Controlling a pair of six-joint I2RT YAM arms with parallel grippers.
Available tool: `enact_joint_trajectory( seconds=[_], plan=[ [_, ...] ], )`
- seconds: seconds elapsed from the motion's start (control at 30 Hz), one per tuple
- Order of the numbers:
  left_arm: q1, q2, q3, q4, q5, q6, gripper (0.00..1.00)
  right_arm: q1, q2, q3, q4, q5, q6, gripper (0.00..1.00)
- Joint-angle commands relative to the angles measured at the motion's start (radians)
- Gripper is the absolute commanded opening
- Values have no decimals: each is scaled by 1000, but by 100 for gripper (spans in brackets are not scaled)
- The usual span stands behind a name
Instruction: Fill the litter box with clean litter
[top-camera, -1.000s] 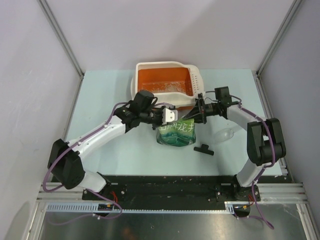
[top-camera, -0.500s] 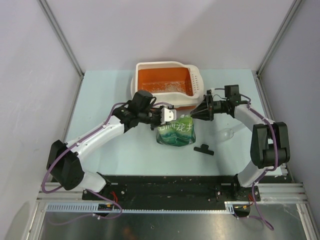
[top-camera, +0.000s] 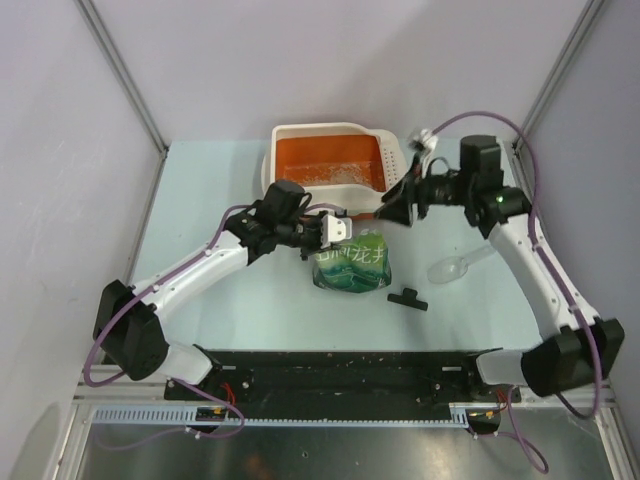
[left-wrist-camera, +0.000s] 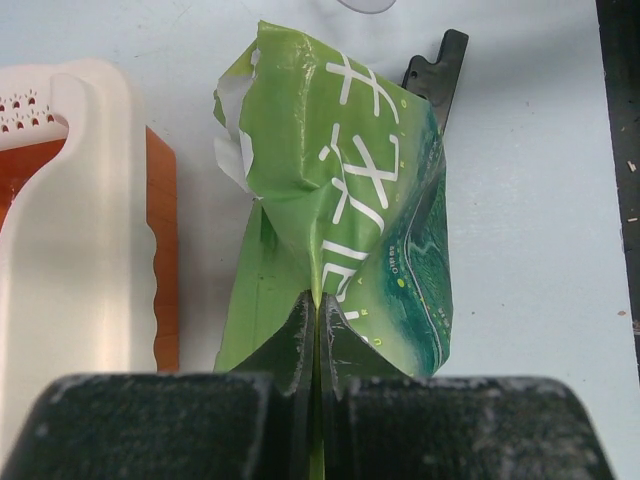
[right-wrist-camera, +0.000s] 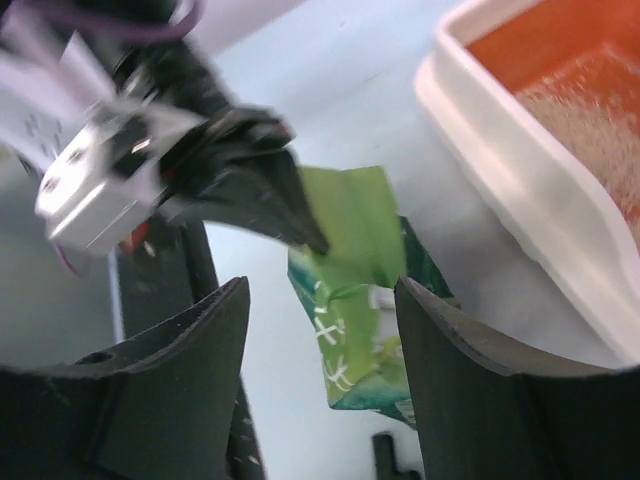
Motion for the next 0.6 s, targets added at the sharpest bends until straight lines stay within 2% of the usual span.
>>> enact_joint_trajectory(
  seconds=[0.0, 0.07, 0.1, 0.3, 0.43, 0.57],
  plan=[
    [32, -33, 22, -44, -6, -20, 0, 141, -123, -78, -211, 253, -578, 66],
    [38, -29, 22, -41, -1, -28, 0, 208, -151, -98, -216, 286, -718, 66],
    [43, -27, 25, -41, 9, -34, 0, 230, -162, -109, -215, 343, -757, 66],
    [58, -20, 26, -24, 37, -49, 0, 339, -171, -161, -171, 412, -947, 64],
    [63, -16, 24, -20, 43, -54, 0, 399, -156, -204, -108, 468, -1043, 64],
    [67, -16, 18, -20, 60, -54, 0, 434, -159, -264, 1, 534, -1063, 61]
  ],
)
